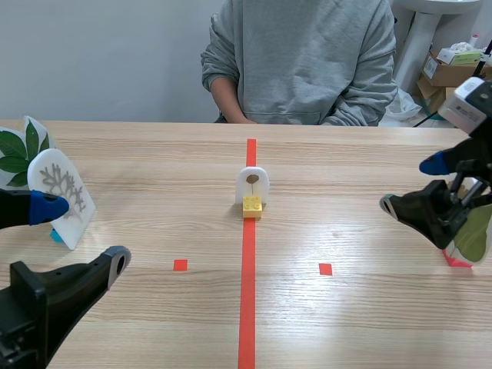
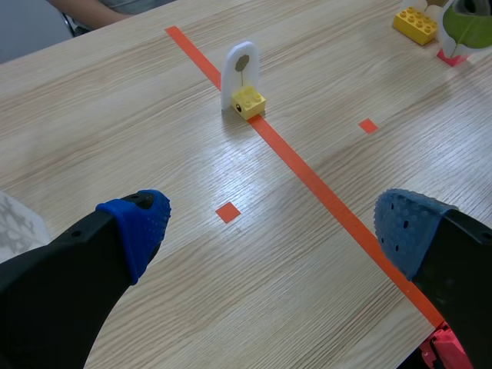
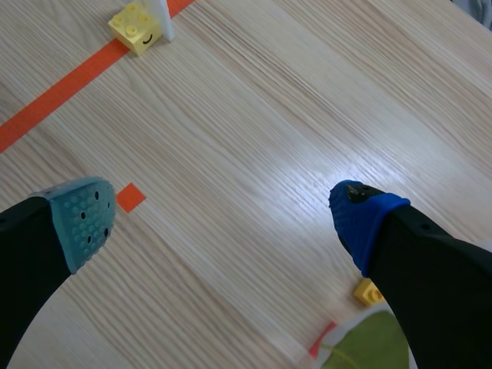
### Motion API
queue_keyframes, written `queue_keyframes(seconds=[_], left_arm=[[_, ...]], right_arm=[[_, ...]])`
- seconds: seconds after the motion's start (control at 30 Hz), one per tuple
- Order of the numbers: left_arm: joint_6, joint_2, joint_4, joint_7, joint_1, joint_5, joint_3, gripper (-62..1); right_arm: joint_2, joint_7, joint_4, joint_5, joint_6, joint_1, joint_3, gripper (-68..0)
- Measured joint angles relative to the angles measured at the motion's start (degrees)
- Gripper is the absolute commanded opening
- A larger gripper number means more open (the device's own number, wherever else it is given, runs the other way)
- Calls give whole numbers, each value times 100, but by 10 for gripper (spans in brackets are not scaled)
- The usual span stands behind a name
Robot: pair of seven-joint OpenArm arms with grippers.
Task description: Do the leaf sorting experiment
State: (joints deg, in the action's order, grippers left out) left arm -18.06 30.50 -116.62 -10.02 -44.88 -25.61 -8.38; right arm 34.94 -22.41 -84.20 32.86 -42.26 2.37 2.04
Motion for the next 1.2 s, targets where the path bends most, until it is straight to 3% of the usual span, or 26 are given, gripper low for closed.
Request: queue_keyframes(seconds=[0.47,0.7,0.9,1.2], left_arm=[[0,0,0,2,0,0,0,-41],[0,0,0,0,0,0,0,-41],[0,0,0,2,0,0,0,-41],[0,0,0,2,0,2,0,-41]], right_arm=[[-168,444,1676,-531,2,-2197,2120,-106],[-787,745,2594,-940,122,-3095,2889,-106],[-1445,929,3331,-1388,455,-3630,3534,-106],[-2243,1272,4245,-1849,693,-4087,3692,-106]])
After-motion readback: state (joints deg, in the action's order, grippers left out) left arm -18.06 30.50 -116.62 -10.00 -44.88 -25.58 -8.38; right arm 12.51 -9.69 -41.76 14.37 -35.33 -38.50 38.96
